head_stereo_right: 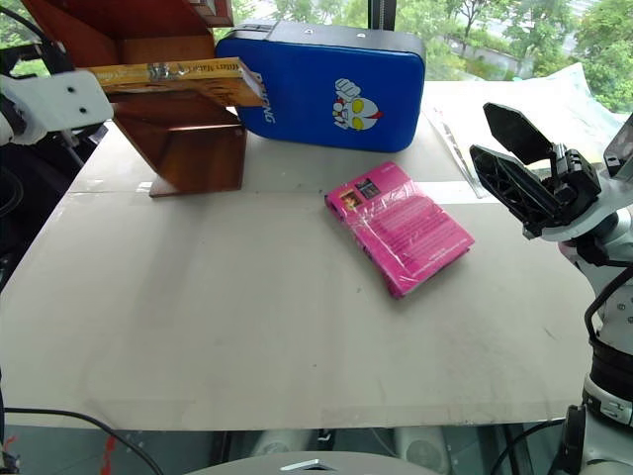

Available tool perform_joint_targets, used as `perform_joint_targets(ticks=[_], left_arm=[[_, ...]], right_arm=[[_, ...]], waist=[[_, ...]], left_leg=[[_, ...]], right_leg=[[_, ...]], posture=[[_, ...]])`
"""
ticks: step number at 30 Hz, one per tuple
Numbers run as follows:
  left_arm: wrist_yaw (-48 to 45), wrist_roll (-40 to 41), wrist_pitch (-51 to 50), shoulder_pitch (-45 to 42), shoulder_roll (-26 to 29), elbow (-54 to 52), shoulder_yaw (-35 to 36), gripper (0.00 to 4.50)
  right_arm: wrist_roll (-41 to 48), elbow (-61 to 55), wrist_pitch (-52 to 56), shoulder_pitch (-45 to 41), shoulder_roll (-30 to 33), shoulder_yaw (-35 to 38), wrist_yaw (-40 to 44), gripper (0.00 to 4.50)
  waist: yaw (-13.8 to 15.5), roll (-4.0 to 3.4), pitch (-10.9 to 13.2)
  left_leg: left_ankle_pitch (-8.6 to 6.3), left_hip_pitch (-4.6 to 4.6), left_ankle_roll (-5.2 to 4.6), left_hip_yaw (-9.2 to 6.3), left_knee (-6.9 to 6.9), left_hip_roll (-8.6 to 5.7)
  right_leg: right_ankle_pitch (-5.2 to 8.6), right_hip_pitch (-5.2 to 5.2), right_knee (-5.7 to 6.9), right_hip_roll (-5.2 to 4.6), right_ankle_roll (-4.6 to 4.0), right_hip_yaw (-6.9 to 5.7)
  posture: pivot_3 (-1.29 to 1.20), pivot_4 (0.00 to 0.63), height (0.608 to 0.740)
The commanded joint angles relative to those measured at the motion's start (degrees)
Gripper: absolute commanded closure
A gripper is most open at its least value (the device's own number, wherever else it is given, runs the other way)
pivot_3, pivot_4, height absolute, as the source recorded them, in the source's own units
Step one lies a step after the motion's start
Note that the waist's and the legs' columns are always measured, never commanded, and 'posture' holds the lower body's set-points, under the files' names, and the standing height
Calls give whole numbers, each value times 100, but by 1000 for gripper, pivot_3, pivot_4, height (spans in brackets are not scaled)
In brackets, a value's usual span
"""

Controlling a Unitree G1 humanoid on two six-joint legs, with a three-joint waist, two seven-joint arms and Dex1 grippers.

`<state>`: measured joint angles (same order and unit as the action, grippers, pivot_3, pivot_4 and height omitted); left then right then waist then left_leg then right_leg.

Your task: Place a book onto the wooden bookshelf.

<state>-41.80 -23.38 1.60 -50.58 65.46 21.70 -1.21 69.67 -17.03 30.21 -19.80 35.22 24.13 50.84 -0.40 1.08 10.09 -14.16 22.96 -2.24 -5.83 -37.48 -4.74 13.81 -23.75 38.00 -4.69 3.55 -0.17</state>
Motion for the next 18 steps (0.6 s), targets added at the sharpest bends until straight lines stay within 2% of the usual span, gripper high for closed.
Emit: perform_joint_targets(ticks=[1,2,5,7,10,14,18], left_arm=[[-543,1296,-813,67,-351,-1199,737,58],[-998,2473,-1526,413,-720,-2065,973,58],[-1660,5159,-3449,1627,-1408,-4012,1498,58],[-1499,5650,-4144,2779,-1695,-4712,1539,58],[-895,5467,-4450,3891,-2015,-5093,1313,58],[-115,4505,-3452,5152,-2689,-4902,702,58],[84,3870,-2482,5801,-2984,-4489,387,58]], right_arm=[[-305,-23,-167,419,170,303,240,0],[-531,32,-262,700,209,366,315,0],[-1328,201,-622,1318,325,364,450,0],[-2227,363,-1050,1940,537,167,648,0],[-3091,653,-1675,2649,566,9,784,0],[-4200,1522,-2796,3241,331,-119,588,0],[-4534,2046,-3470,3436,64,-165,603,0]], waist=[[39,2,-1],[36,2,-1],[-15,-27,-22],[-50,-39,-22],[-94,-33,-19],[-29,-46,-26],[21,-29,-17]], left_leg=[[1,4,1,-3,-3,0],[4,6,6,-3,-6,0],[11,-4,20,16,-12,-2],[11,-6,20,18,-13,-1],[9,-19,18,37,0,4],[-5,-49,-6,49,5,28],[-11,-117,1,72,3,47]], right_leg=[[0,1,-2,-1,0,1],[0,2,-2,-4,0,2],[3,10,0,-34,8,12],[5,16,-15,-35,10,32],[8,-2,1,-18,11,72],[-11,15,-3,6,-15,85],[10,85,-14,6,-21,94]], posture=[[0,150,740],[0,150,740],[0,150,740],[0,150,740],[0,150,740],[0,150,740],[0,150,740]])
